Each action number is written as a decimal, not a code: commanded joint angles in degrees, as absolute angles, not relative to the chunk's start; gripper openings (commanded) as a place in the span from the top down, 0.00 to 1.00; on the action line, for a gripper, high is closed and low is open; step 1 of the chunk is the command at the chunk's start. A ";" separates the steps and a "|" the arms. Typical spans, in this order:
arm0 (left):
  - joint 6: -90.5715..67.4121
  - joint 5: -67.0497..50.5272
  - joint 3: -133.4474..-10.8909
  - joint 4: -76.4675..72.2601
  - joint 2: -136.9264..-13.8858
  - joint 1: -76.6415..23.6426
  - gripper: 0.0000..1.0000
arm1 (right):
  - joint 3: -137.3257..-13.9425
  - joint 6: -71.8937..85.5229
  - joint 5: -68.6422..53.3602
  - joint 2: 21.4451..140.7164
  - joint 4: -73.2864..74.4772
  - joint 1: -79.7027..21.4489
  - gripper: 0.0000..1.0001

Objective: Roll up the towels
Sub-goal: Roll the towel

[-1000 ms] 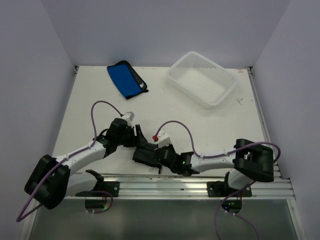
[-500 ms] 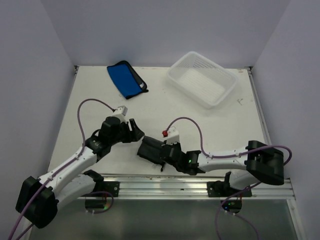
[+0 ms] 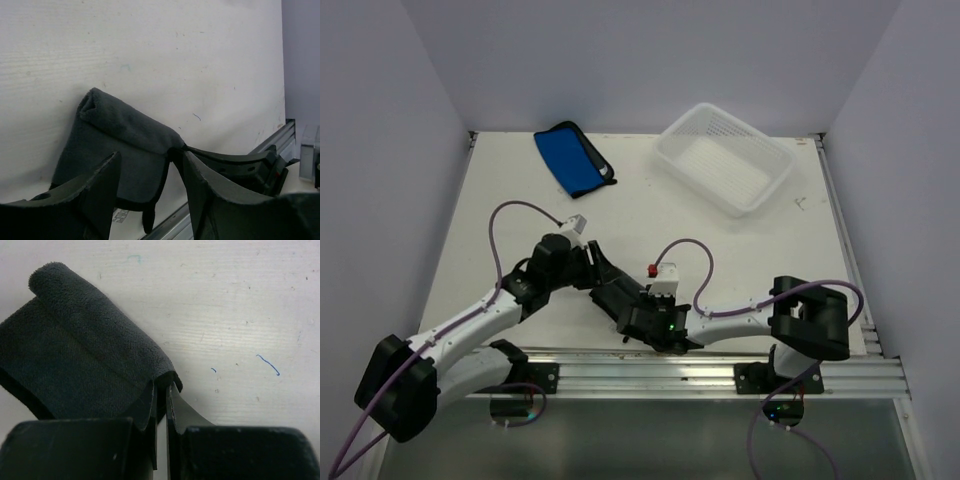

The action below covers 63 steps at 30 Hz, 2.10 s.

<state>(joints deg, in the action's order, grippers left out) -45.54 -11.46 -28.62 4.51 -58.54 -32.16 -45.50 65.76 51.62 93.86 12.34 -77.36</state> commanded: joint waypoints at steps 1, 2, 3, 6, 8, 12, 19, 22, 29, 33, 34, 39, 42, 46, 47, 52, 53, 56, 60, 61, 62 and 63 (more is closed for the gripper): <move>-48.95 -13.36 -26.72 -2.36 -58.44 -33.66 0.45 | -47.11 73.91 55.29 95.10 13.98 -77.52 1.00; -49.56 -13.71 -25.94 -3.42 -58.80 -33.92 0.47 | -47.20 74.53 55.02 95.10 14.24 -77.52 1.00; -50.53 -14.41 -24.36 -5.52 -59.23 -33.93 0.49 | -47.20 74.62 54.93 94.84 14.33 -77.52 1.00; -52.38 -15.03 -21.72 -10.43 -61.87 -34.10 0.55 | -45.80 72.53 54.32 93.96 11.19 -77.78 1.00; -53.79 -15.73 -19.61 -13.26 -64.50 -34.28 0.56 | -45.27 69.36 53.27 93.96 9.33 -77.70 1.00; -52.83 -13.55 -19.77 -15.29 -67.50 -34.37 0.57 | -43.77 64.35 50.98 93.69 5.55 -78.92 1.00; -48.34 -8.00 -22.58 -10.02 -69.16 -34.36 0.56 | -42.98 54.78 48.09 91.32 4.84 -79.72 1.00; -47.20 -7.65 -23.90 -8.79 -71.09 -34.28 0.56 | -43.59 50.64 47.63 91.23 4.74 -80.59 1.00; -45.79 -6.07 -25.66 -6.07 -72.86 -34.19 0.56 | -50.17 45.27 53.69 96.58 10.71 -85.42 1.00; -45.18 -5.80 -25.66 -5.63 -72.69 -33.58 0.55 | -54.04 39.74 57.30 100.01 12.21 -88.06 1.00; -45.09 -5.97 -25.75 -5.63 -72.69 -33.23 0.55 | -54.92 37.73 57.91 100.80 12.91 -88.85 1.00; -44.39 -5.98 -26.46 -5.01 -72.16 -32.70 0.55 | -63.27 30.86 59.59 107.56 19.15 -90.35 1.00; -43.77 -5.80 -26.80 -4.66 -71.90 -32.43 0.55 | -67.23 25.94 60.38 110.21 21.44 -91.49 1.00; -43.16 -6.24 -26.46 -4.74 -70.41 -31.29 0.55 | -70.83 22.15 61.35 114.77 24.25 -93.07 1.00; -42.98 -6.41 -25.58 -5.79 -69.79 -31.12 0.55 | -71.97 22.06 61.70 115.39 25.82 -93.25 1.00; -40.44 -5.54 -25.05 -6.24 -64.52 -30.50 0.54 | -74.53 21.44 62.14 118.47 29.26 -94.04 1.00; -39.65 -4.93 -25.31 -5.28 -63.73 -30.41 0.53 | -75.75 21.53 62.75 119.69 31.09 -94.13 1.00; -39.11 -5.18 -24.88 -3.96 -63.72 -30.32 0.52 | -77.77 20.74 63.19 121.46 33.39 -94.66 1.00; -39.20 -6.59 -22.94 -4.83 -63.72 -30.15 0.52 | -81.12 19.16 64.42 125.67 36.56 -95.45 1.00; -39.11 -6.68 -22.68 -5.18 -63.63 -30.23 0.52 | -81.38 18.03 64.16 126.29 36.56 -95.80 1.00; -39.02 -6.85 -22.41 -5.27 -63.46 -30.23 0.52 | -82.00 17.50 63.64 126.82 36.65 -96.06 1.00; -38.76 -7.03 -22.59 -5.19 -63.28 -30.15 0.52 | -82.18 16.71 63.20 127.70 36.48 -96.15 1.00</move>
<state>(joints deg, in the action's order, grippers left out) -40.77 -6.24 -23.42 -4.08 -64.27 -30.68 -80.12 19.00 64.90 125.29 34.15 -95.07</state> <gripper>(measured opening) 0.477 0.045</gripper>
